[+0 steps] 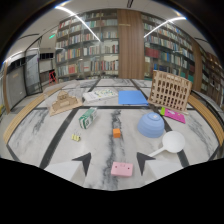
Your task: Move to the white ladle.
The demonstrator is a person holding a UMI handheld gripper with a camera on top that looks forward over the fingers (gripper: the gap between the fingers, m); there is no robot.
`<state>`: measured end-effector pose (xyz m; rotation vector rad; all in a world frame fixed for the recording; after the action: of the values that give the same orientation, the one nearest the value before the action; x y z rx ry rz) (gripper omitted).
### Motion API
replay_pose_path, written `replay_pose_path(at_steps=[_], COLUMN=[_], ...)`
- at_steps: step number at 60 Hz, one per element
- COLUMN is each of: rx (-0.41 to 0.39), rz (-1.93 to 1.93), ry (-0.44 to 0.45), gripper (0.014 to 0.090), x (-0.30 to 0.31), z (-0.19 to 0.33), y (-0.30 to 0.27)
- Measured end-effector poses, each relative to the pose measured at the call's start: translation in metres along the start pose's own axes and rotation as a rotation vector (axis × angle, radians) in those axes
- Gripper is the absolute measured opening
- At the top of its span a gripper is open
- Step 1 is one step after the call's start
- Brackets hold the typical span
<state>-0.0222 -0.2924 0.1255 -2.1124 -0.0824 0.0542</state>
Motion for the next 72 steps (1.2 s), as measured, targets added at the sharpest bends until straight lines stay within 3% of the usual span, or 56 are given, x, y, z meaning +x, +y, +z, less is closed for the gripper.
replay_pose_path(at_steps=[22, 40, 56, 72], rx=[-0.023, -0.086, -0.065, -0.040], rz=[-0.013, -0.001, -0.030, -0.092], ry=[-0.002, 0.134, 0.205, 0.214], gripper=[0.0861, 0.0862, 0.0861, 0.0862], x=[0.027, 0.135, 0.222, 0.256], z=[-0.046, -0.058, -0.015, 0.061], y=[0.041, 0.096, 0.063, 0.030])
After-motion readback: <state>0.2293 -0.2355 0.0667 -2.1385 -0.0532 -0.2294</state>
